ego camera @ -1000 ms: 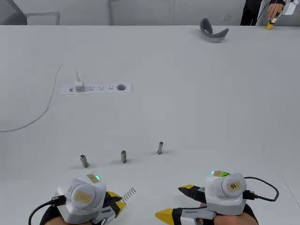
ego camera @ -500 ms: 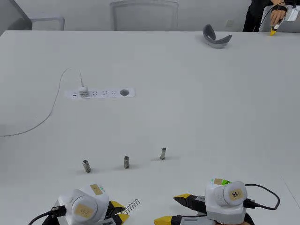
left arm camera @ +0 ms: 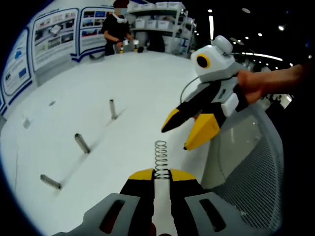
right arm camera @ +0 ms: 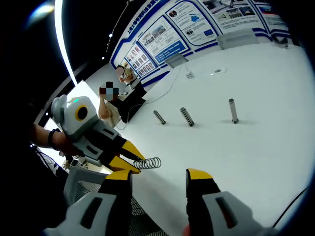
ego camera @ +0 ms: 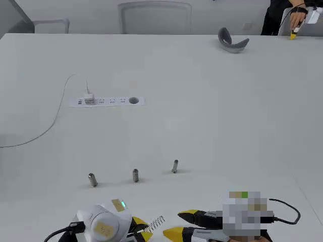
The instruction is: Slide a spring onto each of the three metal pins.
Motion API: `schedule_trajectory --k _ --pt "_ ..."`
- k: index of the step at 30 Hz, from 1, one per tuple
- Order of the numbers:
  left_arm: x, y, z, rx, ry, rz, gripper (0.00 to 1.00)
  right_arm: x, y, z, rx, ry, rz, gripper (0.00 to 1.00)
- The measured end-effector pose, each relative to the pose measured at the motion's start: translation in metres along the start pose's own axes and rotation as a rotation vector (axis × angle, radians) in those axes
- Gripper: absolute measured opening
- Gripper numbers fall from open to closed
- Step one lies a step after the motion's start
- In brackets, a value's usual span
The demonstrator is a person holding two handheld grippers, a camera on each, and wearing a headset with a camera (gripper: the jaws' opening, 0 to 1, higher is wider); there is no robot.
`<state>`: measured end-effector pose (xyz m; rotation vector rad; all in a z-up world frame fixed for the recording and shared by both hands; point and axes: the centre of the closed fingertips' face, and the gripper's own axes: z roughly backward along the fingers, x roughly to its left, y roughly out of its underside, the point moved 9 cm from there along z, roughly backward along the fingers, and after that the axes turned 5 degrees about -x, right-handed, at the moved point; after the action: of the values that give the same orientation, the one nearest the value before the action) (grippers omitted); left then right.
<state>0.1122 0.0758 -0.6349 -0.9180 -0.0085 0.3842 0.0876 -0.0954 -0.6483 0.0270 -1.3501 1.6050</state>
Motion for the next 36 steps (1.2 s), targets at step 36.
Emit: schedule_trajectory --k 36 --pt "-0.011 -0.026 -0.011 -0.027 0.101 -0.131 0.1 0.007 -0.02 0.006 0.013 -0.136 -0.117 0.13"
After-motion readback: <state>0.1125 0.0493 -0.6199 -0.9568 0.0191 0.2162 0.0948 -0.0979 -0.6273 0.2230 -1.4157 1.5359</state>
